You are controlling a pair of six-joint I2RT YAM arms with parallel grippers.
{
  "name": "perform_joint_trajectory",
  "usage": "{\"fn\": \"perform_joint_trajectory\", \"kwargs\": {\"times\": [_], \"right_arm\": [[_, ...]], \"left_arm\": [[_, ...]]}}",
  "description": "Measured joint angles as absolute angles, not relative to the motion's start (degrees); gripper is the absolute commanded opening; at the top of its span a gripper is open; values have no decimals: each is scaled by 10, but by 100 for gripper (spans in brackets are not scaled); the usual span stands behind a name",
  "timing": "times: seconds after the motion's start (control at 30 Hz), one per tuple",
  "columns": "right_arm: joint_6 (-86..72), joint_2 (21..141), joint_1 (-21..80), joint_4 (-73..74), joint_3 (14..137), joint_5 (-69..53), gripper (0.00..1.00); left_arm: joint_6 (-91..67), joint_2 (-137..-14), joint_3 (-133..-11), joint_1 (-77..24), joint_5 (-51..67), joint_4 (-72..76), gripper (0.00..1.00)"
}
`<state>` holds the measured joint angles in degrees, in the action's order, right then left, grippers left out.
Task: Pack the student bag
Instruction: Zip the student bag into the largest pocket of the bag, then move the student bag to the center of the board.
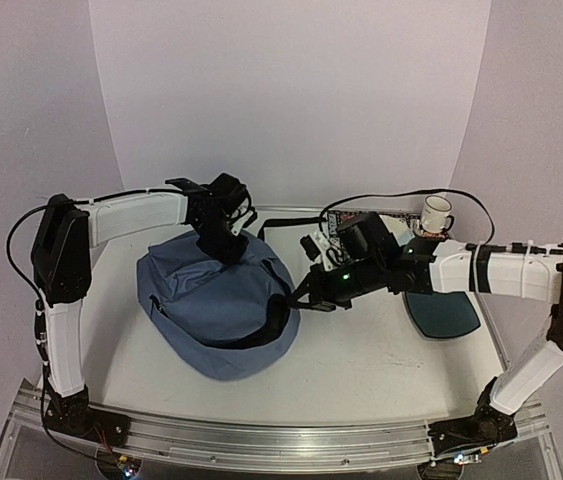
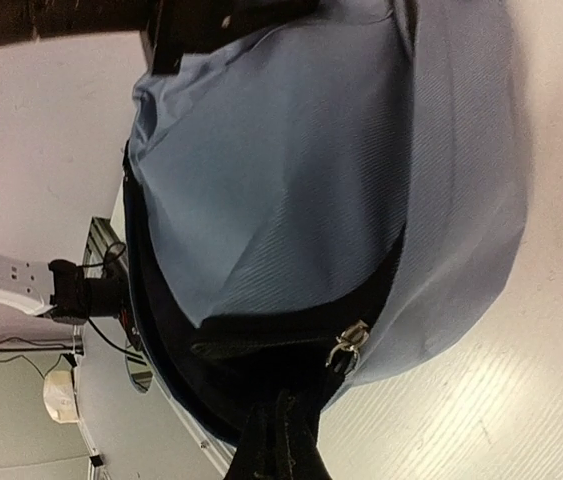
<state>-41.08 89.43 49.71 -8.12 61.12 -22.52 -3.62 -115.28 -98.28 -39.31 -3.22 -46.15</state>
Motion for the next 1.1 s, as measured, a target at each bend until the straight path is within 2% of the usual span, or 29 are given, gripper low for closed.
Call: {"fn": "perform_joint_trajectory", "kwargs": {"times": [0.1, 0.2, 0.23, 0.27, 0.33, 0.37, 0.43, 0.63, 0.73, 0.93, 1.1], "right_arm": [[-408, 894, 522, -71, 611, -220, 0], [-404, 888, 524, -60, 611, -209, 0], [-402, 885, 524, -55, 611, -202, 10], [-397, 878, 524, -42, 615, -189, 13], [-391, 871, 524, -22, 625, -183, 17], [-389, 869, 524, -14, 630, -182, 27], [-380, 861, 524, 10, 648, -178, 31], [-382, 854, 493, 37, 669, -174, 37], [-390, 854, 445, 51, 670, -173, 42], [-399, 880, 386, 60, 685, -174, 52], [-411, 927, 379, 58, 689, -174, 55]], "left_arm": [[-48, -1157, -987, -394, -32, -470, 13], [-52, -1157, -987, -394, -33, -472, 23], [-56, -1157, -987, -394, -33, -473, 33], [-60, -1157, -987, -394, -33, -474, 37], [-60, -1156, -987, -393, -31, -474, 43], [-64, -1156, -987, -392, -29, -473, 47], [-71, -1152, -987, -390, -21, -469, 53], [-95, -1103, -973, -394, 4, -459, 60], [-111, -1068, -968, -414, 8, -456, 62], [-150, -1032, -968, -505, 8, -442, 64], [-184, -1033, -964, -577, -2, -439, 64]]}}
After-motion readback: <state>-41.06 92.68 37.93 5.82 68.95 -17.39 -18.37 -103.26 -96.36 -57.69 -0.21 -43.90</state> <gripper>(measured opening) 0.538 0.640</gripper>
